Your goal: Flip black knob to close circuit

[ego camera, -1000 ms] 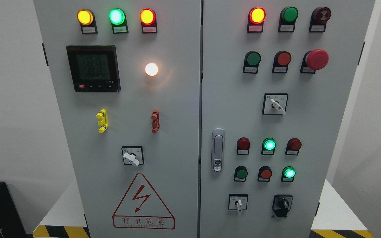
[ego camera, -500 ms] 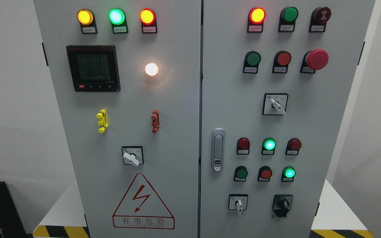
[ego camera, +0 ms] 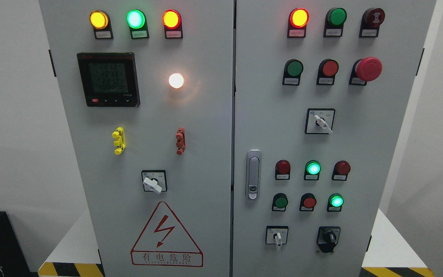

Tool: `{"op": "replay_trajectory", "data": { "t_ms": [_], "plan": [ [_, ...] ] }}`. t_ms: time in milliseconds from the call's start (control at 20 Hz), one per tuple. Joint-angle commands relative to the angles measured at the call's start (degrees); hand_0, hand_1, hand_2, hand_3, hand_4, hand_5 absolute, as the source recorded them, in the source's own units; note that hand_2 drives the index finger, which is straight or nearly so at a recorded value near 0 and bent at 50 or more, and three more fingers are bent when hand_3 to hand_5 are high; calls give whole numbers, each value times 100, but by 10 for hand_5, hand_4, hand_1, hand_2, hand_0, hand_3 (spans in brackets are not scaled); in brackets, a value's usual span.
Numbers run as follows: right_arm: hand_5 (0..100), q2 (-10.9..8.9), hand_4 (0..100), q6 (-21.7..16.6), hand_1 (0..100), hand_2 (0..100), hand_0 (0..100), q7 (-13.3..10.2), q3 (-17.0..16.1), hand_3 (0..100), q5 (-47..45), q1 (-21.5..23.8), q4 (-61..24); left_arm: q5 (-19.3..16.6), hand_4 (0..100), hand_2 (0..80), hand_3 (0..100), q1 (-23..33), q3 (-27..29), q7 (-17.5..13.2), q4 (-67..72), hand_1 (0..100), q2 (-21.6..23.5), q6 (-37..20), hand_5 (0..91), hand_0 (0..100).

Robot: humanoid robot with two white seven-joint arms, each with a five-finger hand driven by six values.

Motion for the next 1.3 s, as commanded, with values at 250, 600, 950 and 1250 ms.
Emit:
{"op": "replay_trajectory", "data": {
  "t_ms": [250,600,950,1250],
  "plan": [
    [764,240,758,455,178,790,0,-266,-319,975,1096,-385,-1264,-123,0,0,0,0,-123,5,123,0,0,-4,0,0],
    [766,258,759,973,176,787,0,-266,-241,974,1703,-781,-1300,-123,0,0,0,0,-123,5,123,0,0,4,0,0],
    [767,276,762,1457,174,784,0,-249,-100,973,2124,-1159,-1309,-123,0,0,0,0,-123,5,123,0,0,4,0,0],
    [768,276,760,1677,181,784,0,-240,-65,971,2195,-1352,-1282,-123,0,0,0,0,-123,5,123,0,0,-4,0,0]
  ]
}}
